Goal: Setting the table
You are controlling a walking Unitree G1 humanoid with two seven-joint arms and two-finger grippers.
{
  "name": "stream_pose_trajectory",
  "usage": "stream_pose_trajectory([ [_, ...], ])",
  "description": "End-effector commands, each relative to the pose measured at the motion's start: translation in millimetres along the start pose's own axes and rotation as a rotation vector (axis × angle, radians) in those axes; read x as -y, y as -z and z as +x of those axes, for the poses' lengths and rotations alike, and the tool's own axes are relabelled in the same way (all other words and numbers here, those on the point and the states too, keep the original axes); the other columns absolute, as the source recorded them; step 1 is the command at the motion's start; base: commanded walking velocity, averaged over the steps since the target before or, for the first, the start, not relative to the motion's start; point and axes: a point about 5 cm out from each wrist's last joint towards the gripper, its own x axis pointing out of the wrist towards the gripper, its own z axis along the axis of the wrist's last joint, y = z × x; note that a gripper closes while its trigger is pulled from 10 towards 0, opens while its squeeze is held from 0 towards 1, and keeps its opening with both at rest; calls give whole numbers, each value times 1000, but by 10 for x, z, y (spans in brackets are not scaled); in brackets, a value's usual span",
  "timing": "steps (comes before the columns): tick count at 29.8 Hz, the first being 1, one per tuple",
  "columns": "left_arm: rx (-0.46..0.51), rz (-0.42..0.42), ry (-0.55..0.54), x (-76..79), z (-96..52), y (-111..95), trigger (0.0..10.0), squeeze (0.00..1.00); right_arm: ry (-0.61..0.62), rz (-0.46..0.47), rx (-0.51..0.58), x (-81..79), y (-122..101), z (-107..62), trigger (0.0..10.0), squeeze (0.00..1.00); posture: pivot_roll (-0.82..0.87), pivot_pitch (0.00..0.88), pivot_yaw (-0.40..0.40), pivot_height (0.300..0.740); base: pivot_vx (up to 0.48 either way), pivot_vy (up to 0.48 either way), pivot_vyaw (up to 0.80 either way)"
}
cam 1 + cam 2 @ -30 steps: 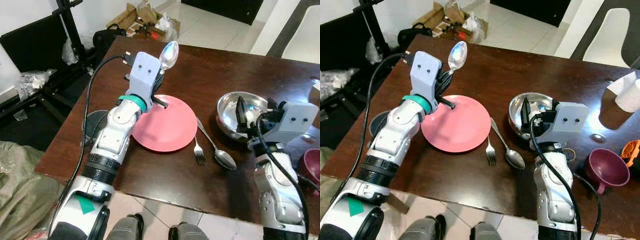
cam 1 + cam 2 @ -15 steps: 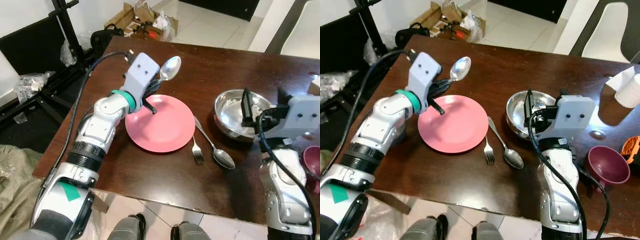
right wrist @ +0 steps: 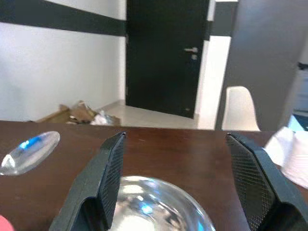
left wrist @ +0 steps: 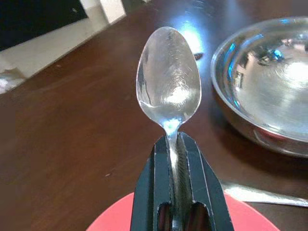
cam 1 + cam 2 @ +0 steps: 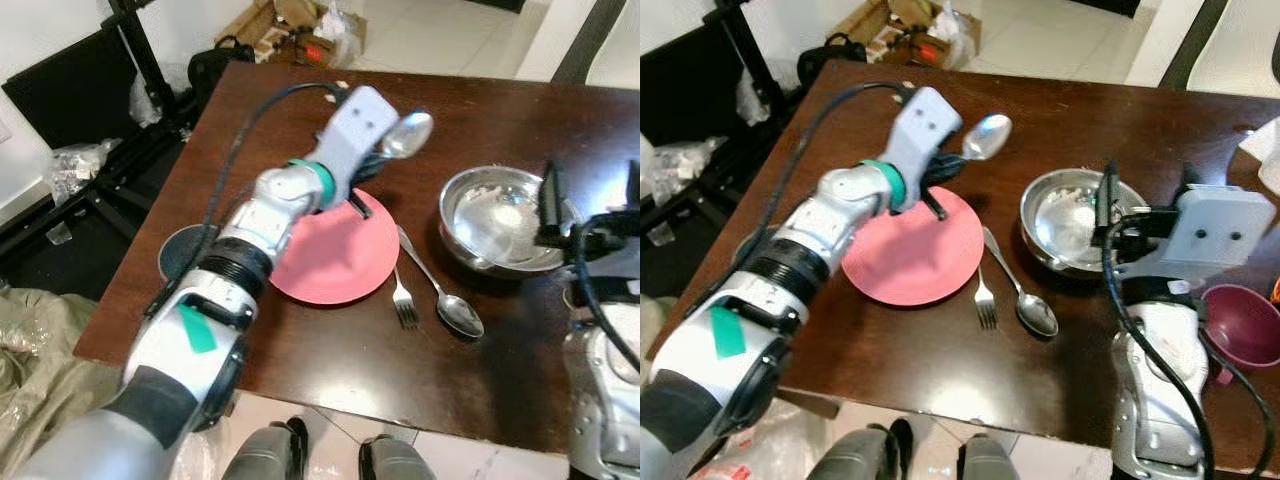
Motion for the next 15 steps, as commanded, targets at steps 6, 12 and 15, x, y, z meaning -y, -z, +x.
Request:
stream_pose_trajectory([
  [6, -69, 19, 27, -28, 11, 81, 10000, 0, 48, -31, -20, 112, -70, -119, 10000, 0, -139, 83, 201, 740, 0, 0, 0],
  [12, -110, -32, 7, -162, -88, 226, 10000, 0, 59, -34, -38, 145, -82, -172, 10000, 0, -138, 100, 192, 740, 0, 0, 0],
  [15, -130, -43, 10, -233, -165, 318, 10000, 0, 56, -31, -50, 145, -76, -187, 10000, 0, -128, 111, 184, 740, 0, 0, 0],
])
